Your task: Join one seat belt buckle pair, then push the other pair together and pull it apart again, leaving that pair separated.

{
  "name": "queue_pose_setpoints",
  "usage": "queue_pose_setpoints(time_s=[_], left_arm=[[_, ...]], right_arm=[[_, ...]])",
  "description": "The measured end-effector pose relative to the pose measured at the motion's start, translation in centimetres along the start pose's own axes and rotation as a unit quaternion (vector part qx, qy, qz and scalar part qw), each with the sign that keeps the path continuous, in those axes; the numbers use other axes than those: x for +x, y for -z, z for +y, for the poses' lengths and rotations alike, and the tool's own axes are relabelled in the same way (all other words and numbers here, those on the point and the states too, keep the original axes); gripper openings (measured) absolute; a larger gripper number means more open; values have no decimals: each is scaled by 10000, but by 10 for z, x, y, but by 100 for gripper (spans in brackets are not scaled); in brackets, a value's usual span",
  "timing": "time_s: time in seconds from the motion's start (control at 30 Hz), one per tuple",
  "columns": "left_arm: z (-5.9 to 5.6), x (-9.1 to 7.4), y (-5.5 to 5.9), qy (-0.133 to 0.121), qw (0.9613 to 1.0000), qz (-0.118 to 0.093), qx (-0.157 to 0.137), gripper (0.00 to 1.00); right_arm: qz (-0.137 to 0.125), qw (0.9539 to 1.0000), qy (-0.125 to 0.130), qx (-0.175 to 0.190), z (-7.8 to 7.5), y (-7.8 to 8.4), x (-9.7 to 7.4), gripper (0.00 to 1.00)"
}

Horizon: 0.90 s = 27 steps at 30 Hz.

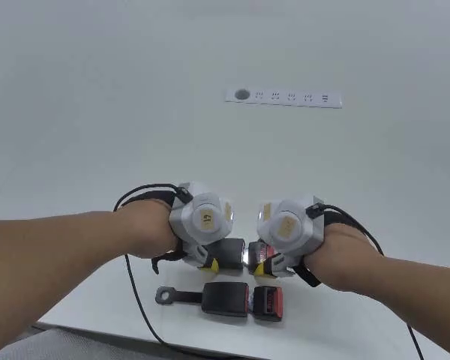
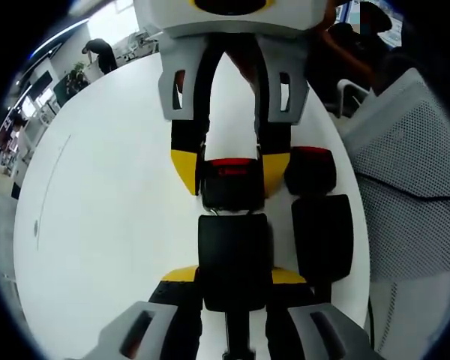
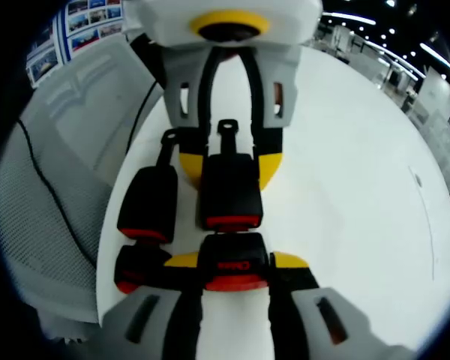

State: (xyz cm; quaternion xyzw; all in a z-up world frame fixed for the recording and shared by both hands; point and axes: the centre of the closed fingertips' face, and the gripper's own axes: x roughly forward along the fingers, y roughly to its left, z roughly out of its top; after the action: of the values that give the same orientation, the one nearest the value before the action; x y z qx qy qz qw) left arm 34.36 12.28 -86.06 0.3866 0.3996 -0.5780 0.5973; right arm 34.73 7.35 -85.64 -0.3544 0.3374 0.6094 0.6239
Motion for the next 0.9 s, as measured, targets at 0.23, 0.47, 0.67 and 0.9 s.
queue_pose_setpoints(time_s=[0.23,0.47,0.67,0.9], left_arm=[[0,0,0,-9,10000,32,-15,32],[-1,0,0,-10,10000,-15,-11,32],[-1,0,0,-1,10000,-52,-18,33],[-1,0,-1,-13,9999,-87,-56,33]], right_arm=[[35,10000,22,-46,0,5,-3,32],[21,10000,-8,-34,2,19,-11,32],[124,9999,46,-43,0,30,-16,33],[238,9995,164,142,0,62,-37,34]])
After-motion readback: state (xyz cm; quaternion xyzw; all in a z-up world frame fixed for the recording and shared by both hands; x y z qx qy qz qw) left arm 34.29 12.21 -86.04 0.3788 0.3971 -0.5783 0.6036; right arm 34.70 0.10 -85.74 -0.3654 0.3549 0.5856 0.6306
